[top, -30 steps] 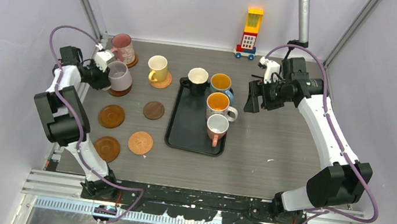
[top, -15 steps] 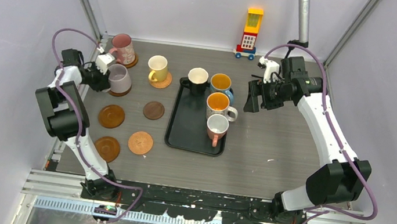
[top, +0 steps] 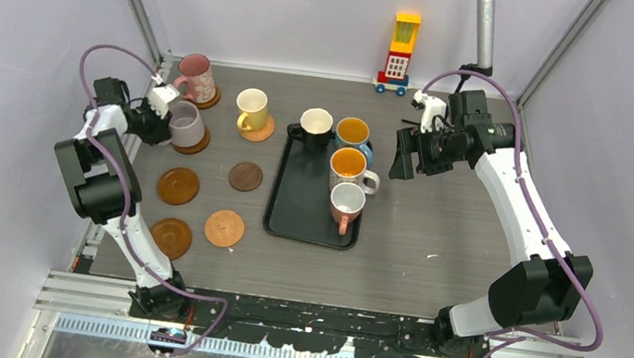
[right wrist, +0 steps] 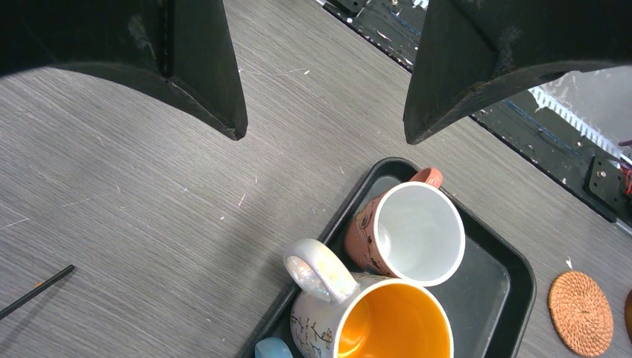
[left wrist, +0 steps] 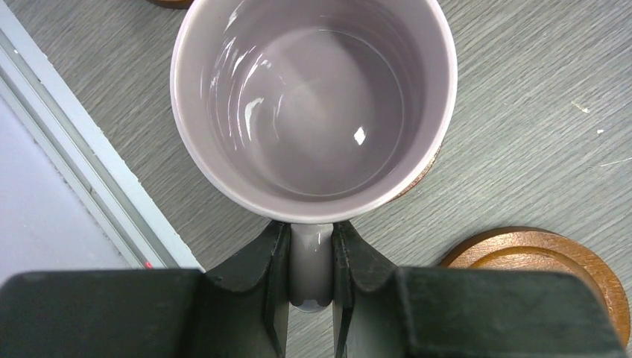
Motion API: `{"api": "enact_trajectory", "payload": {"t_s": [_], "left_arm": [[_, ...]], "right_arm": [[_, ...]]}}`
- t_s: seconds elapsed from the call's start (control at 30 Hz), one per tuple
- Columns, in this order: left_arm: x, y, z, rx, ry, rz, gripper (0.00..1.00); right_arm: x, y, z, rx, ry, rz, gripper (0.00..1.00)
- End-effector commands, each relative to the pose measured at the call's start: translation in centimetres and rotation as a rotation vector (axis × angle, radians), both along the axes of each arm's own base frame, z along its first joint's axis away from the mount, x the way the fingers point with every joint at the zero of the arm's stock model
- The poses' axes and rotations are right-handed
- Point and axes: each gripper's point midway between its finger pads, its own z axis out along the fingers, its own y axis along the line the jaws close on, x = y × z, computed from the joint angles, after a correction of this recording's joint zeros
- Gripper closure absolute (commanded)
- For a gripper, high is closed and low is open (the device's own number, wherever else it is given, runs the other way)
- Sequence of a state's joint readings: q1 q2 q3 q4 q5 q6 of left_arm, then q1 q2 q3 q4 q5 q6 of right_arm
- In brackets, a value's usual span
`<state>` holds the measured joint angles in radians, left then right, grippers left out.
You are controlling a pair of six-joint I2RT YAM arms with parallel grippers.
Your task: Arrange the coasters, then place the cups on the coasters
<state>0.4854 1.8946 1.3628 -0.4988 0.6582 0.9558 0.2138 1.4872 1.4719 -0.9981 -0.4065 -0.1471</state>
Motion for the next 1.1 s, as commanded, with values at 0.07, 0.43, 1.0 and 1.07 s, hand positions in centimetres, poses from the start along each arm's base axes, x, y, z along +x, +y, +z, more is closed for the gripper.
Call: {"api": "enact_trajectory", "payload": {"t_s": [0.07, 0.43, 1.0, 1.07], "left_arm": [[1.9, 0.2, 3.6, 0.030, -0.138, -0.067, 1.00], [0.6, -0.6, 2.9, 0.016, -0.113, -0.085, 1.00], [-0.2, 0.1, 2.5, 0.025, -0.059, -0.066, 0.94], [-0.3, 0.2, 2.4, 0.028, -0.047, -0.060, 0.76]], "right_arm": [[0.4, 0.2, 1.7, 0.023, -0.048, -0.001, 0.19], [0.1, 0.2, 1.6, 0.025, -0.045, 0.001, 0.19], [-0.1, 0.1, 1.7, 0.023, -0.050, 0.005, 0.19], [-0.1, 0.1, 1.6, 0.024, -0.048, 0.005, 0.19]]}}
